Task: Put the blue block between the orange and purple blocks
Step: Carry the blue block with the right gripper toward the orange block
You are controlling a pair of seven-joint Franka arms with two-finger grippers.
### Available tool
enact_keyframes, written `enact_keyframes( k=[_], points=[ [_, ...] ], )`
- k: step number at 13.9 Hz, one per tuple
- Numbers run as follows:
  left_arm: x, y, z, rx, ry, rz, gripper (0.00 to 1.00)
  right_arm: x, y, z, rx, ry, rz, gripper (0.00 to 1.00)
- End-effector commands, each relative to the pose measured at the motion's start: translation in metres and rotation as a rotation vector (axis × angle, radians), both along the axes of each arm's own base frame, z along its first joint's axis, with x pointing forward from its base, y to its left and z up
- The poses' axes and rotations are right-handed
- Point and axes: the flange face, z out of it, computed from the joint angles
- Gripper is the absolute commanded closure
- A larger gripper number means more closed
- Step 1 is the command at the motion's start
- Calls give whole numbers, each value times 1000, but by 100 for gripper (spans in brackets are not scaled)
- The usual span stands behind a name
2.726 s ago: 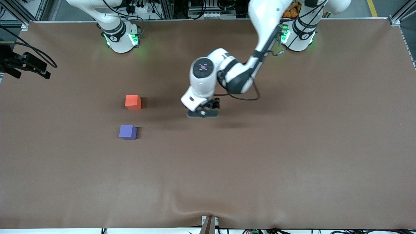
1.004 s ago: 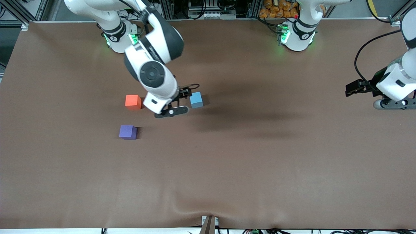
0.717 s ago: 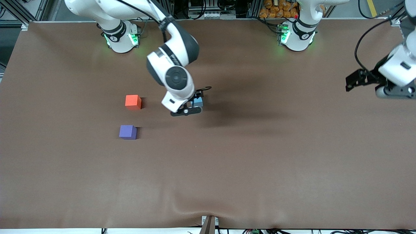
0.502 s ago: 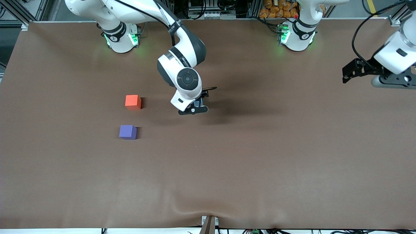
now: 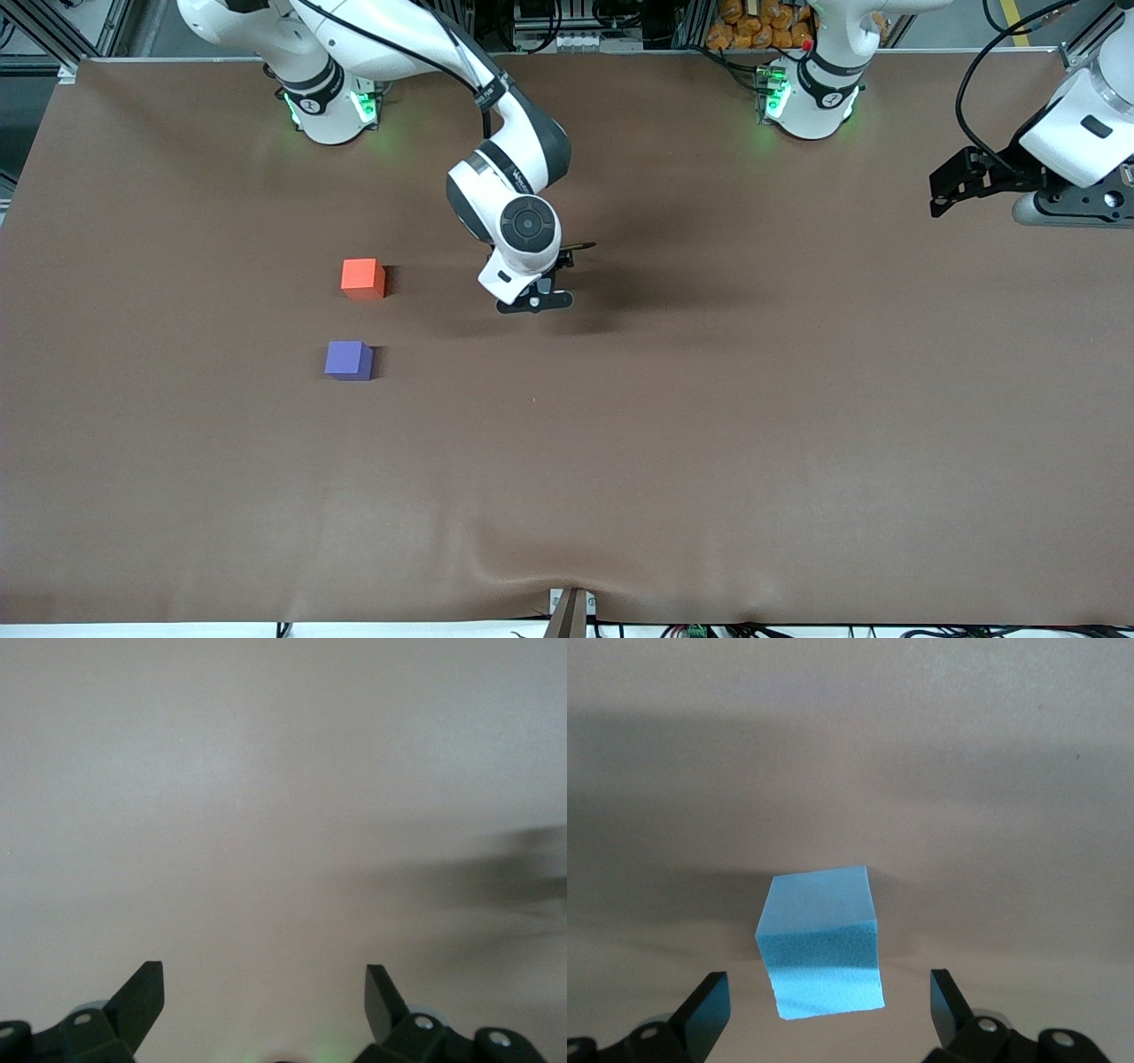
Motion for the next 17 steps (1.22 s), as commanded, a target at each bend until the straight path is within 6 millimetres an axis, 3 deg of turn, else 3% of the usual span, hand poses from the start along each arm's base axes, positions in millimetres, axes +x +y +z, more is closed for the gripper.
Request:
enact_keyframes(
  k=[1,6,7,9,11,13,14,16,17],
  points=[
    [-6,-1,8,-9,6,15,0,-8,5,-6,-14,-13,-20,0],
    [-6,0,8,-10,7,11,0,-17,15,-28,-27,-20,-47,0],
    [-6,-1,9,-9,5,6,0,-19,16,-30,-29,-20,-44,5],
    [-6,-1,15,-12,-8,6,0,-19,17,-31,-30,-23,-41,19],
    [-5,0,25,-17,-30,7,0,-18,18,-30,-30,-39,-14,51],
    [-2,2,23,-17,-28,33,0,-14,18,-27,-40,-62,6,89],
    [-2,0,25,-17,-36,25,0,-13,18,-23,-38,-62,5,100],
    [-4,3,27,-16,-33,2,0,-5,15,-9,-27,-70,-9,100],
    [-6,7,27,-15,-25,-10,0,4,14,7,-10,-89,-16,100]
  ],
)
